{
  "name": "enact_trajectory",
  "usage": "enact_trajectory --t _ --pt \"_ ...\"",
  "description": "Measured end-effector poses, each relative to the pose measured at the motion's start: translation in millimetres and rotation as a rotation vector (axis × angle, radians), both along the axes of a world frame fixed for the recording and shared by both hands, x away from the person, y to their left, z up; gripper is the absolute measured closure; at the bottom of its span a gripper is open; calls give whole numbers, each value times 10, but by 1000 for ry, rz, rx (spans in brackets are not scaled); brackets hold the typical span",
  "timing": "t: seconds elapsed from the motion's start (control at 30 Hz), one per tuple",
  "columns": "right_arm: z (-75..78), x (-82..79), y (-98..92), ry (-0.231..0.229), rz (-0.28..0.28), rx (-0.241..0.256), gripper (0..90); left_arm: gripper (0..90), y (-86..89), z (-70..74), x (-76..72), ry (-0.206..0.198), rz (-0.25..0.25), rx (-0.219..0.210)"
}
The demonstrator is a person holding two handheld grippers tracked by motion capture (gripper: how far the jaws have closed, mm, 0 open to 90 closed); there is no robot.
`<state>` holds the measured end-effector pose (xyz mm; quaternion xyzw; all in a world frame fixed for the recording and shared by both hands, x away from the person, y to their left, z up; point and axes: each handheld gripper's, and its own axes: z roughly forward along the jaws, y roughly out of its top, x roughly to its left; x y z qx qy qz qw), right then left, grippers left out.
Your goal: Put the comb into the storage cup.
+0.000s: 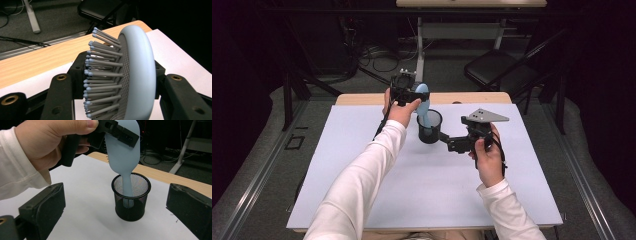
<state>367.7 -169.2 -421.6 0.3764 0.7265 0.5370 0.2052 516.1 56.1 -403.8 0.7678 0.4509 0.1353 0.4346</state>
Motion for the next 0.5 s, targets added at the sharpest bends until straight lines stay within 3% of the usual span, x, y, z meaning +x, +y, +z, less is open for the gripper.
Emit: enact_trajectory --t 0.17,0.5 --pt "1 0 -3 -1 0 0 18 485 -26 -31 3 0 -2 11" --pt "1 0 -2 0 -1 0 18 472 -56 -70 -3 -6 -14 -21"
